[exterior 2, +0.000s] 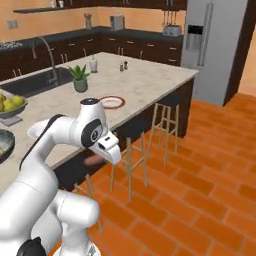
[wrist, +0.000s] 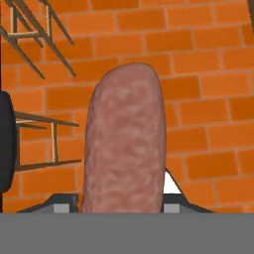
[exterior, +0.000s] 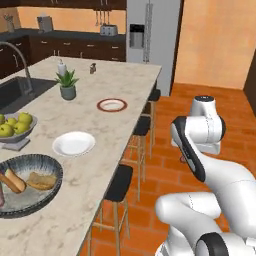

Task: Place one bun and one sausage from the bowl on each plate.

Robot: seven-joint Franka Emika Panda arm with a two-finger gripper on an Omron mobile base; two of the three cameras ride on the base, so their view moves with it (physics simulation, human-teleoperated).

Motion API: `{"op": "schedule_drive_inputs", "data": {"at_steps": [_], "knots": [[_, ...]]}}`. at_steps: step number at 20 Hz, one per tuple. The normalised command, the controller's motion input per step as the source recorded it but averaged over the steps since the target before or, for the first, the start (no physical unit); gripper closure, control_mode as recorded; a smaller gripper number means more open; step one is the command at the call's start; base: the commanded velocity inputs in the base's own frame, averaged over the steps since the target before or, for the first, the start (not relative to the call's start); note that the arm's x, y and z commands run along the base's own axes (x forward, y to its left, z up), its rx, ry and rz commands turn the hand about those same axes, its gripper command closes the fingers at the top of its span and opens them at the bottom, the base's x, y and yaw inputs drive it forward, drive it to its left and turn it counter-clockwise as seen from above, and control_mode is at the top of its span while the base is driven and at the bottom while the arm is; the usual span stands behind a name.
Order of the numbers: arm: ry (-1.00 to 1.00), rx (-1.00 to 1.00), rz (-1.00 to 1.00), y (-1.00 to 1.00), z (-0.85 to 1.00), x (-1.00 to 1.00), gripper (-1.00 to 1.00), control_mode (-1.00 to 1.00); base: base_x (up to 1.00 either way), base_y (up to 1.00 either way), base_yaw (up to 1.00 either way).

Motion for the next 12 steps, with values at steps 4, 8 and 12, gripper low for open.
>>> {"op": "schedule_drive_inputs", "data": {"at_steps": [4, 8, 12], "knots": [[0.0, 0.0, 0.0, 0.0, 0.0, 0.0, 1.0, 1.0, 0.25, -0.09, 0.88], [0.0, 0.0, 0.0, 0.0, 0.0, 0.0, 1.0, 1.0, 0.1, -0.01, 0.93], [0.0, 0.0, 0.0, 0.0, 0.0, 0.0, 1.0, 1.0, 0.25, -0.44, 0.73]]}}
